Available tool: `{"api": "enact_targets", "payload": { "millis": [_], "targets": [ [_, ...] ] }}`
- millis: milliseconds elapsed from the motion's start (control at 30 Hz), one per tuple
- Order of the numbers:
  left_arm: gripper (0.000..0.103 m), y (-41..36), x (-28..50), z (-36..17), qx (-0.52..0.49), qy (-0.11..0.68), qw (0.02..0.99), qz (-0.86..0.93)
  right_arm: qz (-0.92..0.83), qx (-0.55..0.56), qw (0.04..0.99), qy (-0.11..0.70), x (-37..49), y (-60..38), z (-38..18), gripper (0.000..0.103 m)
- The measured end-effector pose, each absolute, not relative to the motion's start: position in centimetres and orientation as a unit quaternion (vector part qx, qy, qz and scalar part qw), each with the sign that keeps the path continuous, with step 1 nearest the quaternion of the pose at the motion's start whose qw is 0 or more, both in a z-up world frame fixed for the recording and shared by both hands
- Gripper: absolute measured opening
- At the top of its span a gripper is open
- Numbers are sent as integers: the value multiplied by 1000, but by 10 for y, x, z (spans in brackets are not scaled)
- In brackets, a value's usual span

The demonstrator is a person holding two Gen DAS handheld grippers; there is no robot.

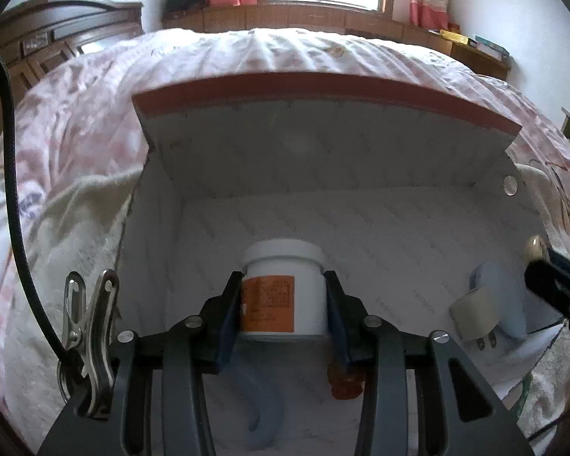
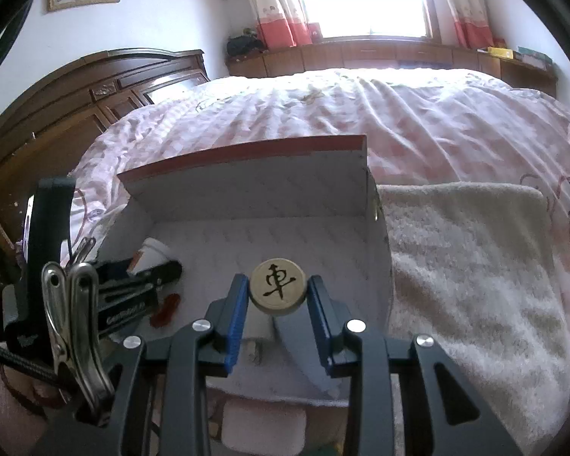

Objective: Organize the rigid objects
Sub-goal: 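Carry the jar and chess piece over the box with both tools, then open the left tool to drop the jar while the right tool releases the chess piece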

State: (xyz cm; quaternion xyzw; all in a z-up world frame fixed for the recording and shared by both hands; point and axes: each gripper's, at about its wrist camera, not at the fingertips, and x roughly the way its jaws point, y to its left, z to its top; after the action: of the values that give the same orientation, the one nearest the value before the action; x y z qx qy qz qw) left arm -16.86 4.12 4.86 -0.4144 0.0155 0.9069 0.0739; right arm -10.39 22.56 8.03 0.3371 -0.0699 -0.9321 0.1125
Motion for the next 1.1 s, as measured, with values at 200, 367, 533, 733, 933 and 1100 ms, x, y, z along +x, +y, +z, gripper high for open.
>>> {"api": "enact_targets", "payload": {
  "millis": [200,367,533,733,933,1100],
  "targets": [
    [42,41,-168,47,-403,13,73,912,-929,347,112,-65,-122,226,78,33],
    [42,41,-167,46,-396,18,72,915,-926,354,113,-61,-137,223,73,33],
    [43,39,-168,46,-393,18,73,917,-927,354,110,-47,-145,217,71,33],
    [43,39,-168,46,-391,16,73,918,-927,355,109,-47,-147,212,71,33],
    [43,39,-168,46,-391,16,73,918,-927,354,110,-51,-152,212,71,33],
    [43,39,-168,45,-391,16,72,917,-927,356,106,-52,-153,211,69,34]
  ]
}}
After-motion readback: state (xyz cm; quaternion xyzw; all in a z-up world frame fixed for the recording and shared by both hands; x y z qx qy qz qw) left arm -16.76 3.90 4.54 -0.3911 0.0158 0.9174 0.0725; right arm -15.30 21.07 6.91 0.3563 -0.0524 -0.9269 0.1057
